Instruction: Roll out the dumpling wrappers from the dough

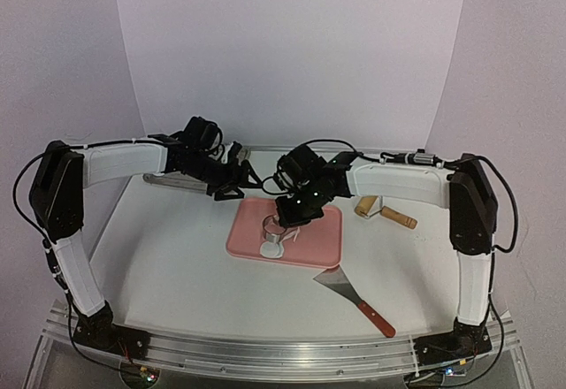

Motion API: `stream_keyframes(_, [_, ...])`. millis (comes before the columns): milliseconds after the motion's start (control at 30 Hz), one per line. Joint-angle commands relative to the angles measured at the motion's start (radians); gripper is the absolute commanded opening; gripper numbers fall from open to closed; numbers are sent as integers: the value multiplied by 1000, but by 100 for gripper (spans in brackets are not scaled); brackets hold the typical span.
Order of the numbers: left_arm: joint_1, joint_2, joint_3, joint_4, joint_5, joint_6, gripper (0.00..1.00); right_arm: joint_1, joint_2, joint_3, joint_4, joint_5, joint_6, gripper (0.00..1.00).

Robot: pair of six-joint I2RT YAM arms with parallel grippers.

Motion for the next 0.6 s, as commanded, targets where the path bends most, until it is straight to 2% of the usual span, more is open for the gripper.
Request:
stream_keyframes(0, [-3,-26,-44,-16,80,43,70,18,65,92,-56,57,20,0])
stream_keyframes(267, [-17,23,-33,-8,112,55,68,30,178,217,-116,59,10,0])
stream_keyframes(567, [-28,60,-32,-21,102,56,57,31,220,270,-166,64,-3,0])
